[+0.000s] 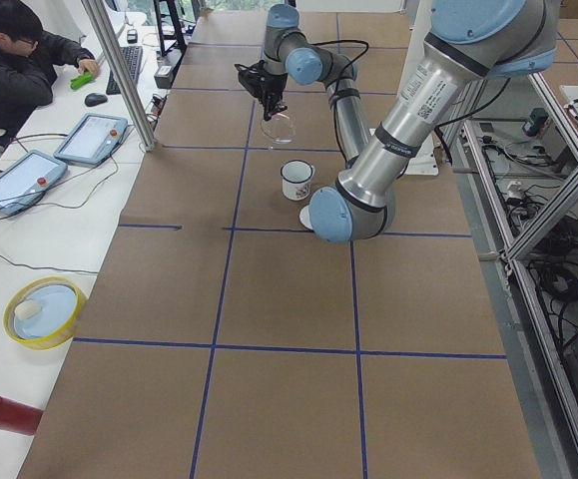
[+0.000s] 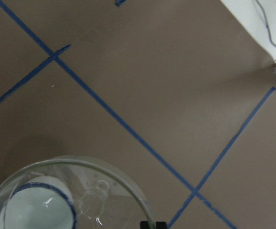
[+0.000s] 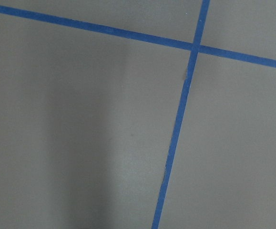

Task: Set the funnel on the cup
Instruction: 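Carry the funnel over the mug and lower it into the mug opening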

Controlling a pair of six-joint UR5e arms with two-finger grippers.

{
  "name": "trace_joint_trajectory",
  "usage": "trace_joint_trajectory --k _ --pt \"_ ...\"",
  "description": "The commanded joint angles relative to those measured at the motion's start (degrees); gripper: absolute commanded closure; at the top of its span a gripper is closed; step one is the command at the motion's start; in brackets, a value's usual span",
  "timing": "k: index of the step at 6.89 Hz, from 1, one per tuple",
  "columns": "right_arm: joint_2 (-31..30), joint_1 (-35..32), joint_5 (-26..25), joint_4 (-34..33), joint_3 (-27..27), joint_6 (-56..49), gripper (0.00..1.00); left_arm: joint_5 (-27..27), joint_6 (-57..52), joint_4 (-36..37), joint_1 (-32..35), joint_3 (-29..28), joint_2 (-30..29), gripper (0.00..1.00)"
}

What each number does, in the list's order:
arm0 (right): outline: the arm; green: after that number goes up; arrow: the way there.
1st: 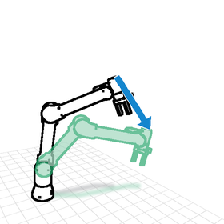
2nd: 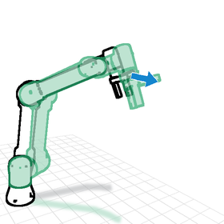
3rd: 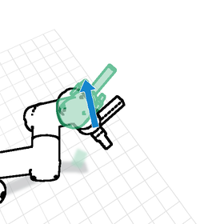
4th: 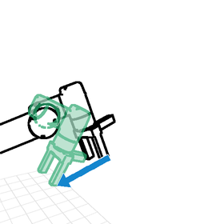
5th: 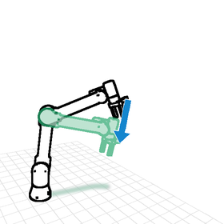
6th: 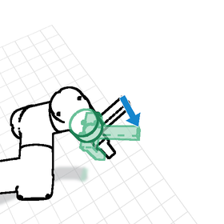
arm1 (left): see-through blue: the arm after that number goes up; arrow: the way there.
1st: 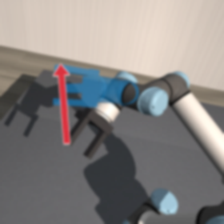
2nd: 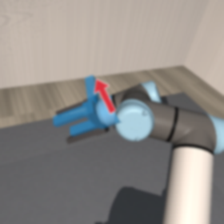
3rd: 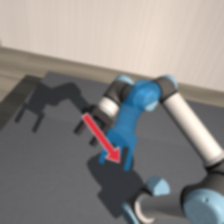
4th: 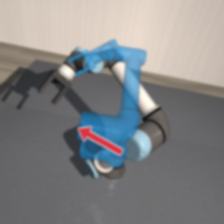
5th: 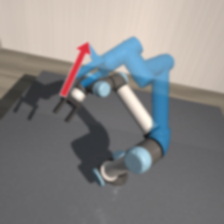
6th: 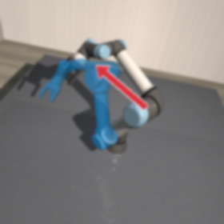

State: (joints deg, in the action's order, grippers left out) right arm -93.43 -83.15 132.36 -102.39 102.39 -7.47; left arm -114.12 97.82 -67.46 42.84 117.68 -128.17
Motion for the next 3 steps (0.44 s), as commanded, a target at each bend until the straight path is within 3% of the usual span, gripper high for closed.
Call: trace_joint_trajectory --k 1,3 --pt "0.09 0.0 0.0 0.0 0.0 0.0 0.0 -0.84 -4.56 1.99 -3.97 -2.18 -0.15 1.0" --pt "0.0 0.0 0.0 0.0 0.0 0.0 0.0 -0.75 -4.83 -1.08 -4.34 -5.34 0.11 1.0"
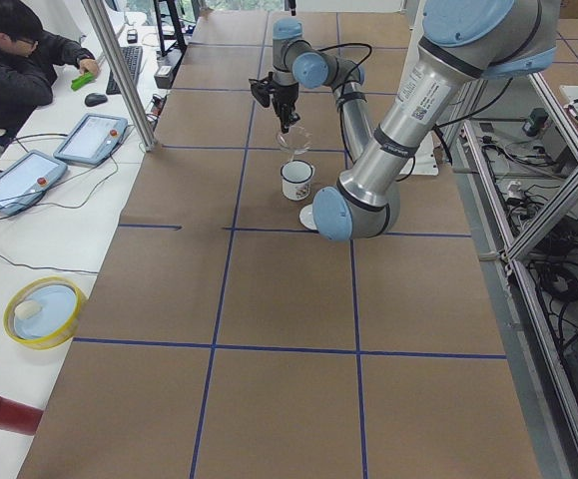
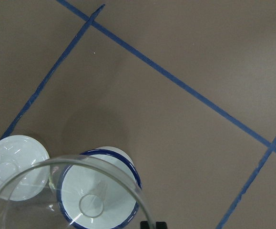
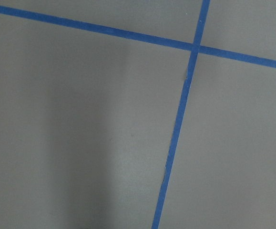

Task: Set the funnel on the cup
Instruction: 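Carry the funnel over the mug and lower it into the mug opening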

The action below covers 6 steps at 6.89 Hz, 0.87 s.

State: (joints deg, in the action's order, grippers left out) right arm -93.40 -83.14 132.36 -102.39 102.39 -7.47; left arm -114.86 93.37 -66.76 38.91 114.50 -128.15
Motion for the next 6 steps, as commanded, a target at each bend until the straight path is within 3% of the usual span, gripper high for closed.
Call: trace_joint_trajectory --k 1,3,6 --pt "-0.02 0.0 0.0 0.0 0.0 0.0 0.0 -0.02 -0.38 -4.93 -1.46 -4.7 0.35 1.0" --pt "-0.02 0.0 0.0 0.0 0.0 0.0 0.0 0.07 -0.64 -10.03 -3.66 -8.85 1.58 1.0" --pt "-0.02 0.0 0.0 0.0 0.0 0.0 0.0 -0.01 -2.32 -12.17 -3.84 -8.69 3.96 1.0"
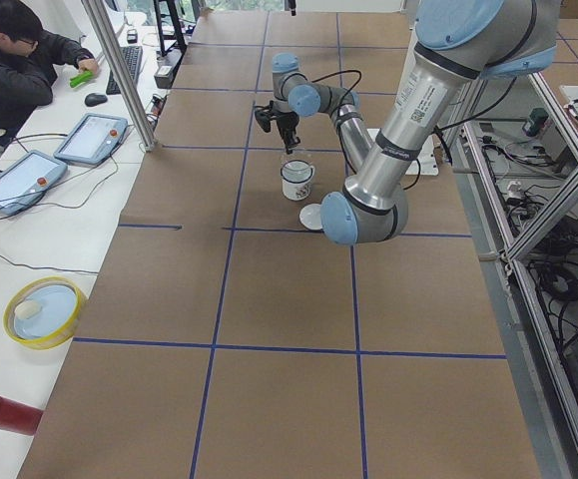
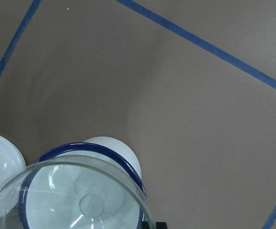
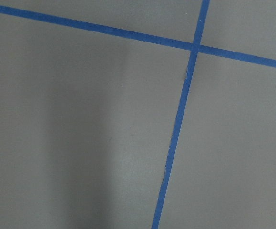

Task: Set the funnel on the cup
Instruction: 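Carry the funnel over the mug and lower it into the mug opening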

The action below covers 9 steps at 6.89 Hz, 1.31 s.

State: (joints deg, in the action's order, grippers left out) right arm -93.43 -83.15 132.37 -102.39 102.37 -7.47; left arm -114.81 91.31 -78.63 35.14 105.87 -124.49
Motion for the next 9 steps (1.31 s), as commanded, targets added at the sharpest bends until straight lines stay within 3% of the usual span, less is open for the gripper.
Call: trace_joint_trajectory --k 1,6,8,9 --pt "0.0 0.0 0.0 0.0 0.03 0.0 0.0 0.02 -0.25 -0.38 -0.68 -0.31 0.22 1.0" --pt "0.0 0.0 0.0 0.0 0.03 0.0 0.0 0.11 -0.25 -0.47 -1.04 -1.1 0.39 1.0" --pt "0.0 0.0 0.0 0.0 0.03 0.0 0.0 0.28 -0.25 -0.91 -1.04 -1.45 0.13 0.52" --pt "0.09 0.0 0.0 0.0 0.03 0.0 0.0 0.28 -0.25 -1.09 -1.04 -1.45 0.13 0.33"
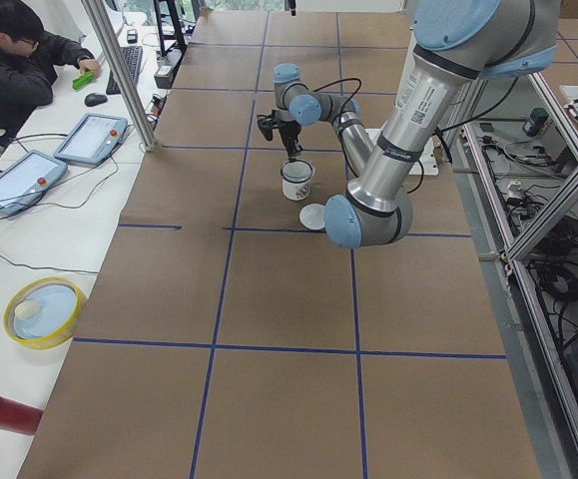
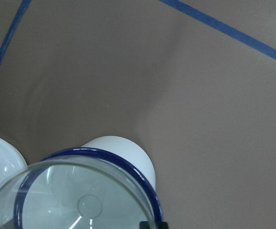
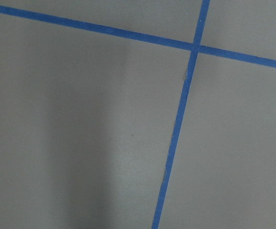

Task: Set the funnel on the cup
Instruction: 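Open the left gripper and withdraw the left arm from the mug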

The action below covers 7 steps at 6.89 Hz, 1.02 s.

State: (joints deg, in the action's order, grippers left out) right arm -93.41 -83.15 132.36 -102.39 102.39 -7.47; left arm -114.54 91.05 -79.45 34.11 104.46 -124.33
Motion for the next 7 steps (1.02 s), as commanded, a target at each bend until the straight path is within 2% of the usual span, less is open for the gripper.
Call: trace_joint_trajectory --k 1,2,3,5,6,7 --pt "-0.02 0.0 0.0 0.0 0.0 0.0 0.0 0.28 0.0 -0.18 0.0 0.04 -0.04 0.0" --pt "-0.02 0.0 0.0 0.0 0.0 0.0 0.0 0.46 -0.09 -0.09 0.26 1.69 0.31 0.0" --pt "-0.02 0.0 0.0 0.0 0.0 0.0 0.0 0.46 -4.96 0.0 0.96 4.49 1.53 0.0" --pt "-0.02 0.0 0.0 0.0 0.0 0.0 0.0 -0.24 -23.01 -1.83 6.29 16.16 11.85 0.0" --pt "-0.02 0.0 0.0 0.0 -0.09 0.0 0.0 -0.51 -31.12 -5.33 11.46 16.73 16.27 0.0" --pt "-0.02 0.0 0.0 0.0 -0.09 0.0 0.0 -5.03 -42.68 -10.32 17.69 16.3 22.92 0.0"
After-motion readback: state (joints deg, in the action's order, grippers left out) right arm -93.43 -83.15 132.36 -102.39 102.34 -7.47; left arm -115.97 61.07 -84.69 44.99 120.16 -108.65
